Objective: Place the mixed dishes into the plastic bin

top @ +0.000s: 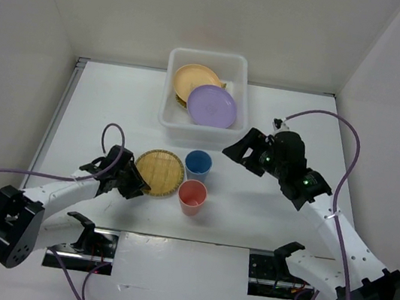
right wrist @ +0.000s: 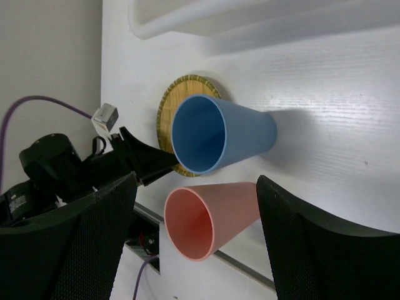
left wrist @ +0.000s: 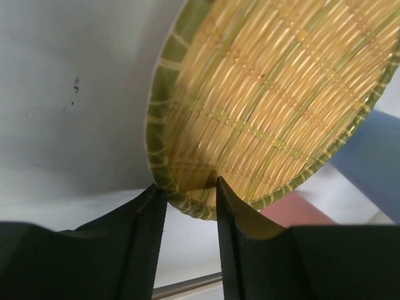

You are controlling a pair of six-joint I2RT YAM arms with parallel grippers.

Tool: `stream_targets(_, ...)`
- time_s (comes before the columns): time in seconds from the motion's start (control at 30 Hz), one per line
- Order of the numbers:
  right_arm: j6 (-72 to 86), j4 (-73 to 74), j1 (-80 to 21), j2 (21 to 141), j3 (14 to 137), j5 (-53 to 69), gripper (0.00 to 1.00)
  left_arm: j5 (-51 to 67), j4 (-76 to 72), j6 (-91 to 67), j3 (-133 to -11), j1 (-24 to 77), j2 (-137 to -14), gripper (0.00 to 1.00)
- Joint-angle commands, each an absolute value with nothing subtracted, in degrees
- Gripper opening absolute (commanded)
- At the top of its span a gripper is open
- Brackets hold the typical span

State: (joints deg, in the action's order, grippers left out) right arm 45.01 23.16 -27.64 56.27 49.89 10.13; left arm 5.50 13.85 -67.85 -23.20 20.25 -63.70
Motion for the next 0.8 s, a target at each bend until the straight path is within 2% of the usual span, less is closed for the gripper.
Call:
stream_targets(0.0, 43.15, 20.13, -26.89, 56.43, 55.1, 10.28, 0.82, 3.16, 10.2, -69.7, -21.27, 20.57, -65.56, 0.43)
stream_targets(0.27, 42.01, 20.65, -25.75, 58.8, 58.62, 10.81, 0.82, 1.41, 10.72, -69.79, -21.53, 20.57, -67.85, 0.18)
stream_targets(0.5, 41.48, 21.27, -25.75, 58.8, 59.15, 10.81, 0.82, 0.88, 10.2, -70.31, -21.53, 20.57, -69.61, 0.14)
stream_targets(0.77, 41.48, 21.88, -24.61, 58.8, 59.15, 11.33, 0.82, -5.18, 18.27, -70.84, -25.22, 20.57, -60.83, 0.12)
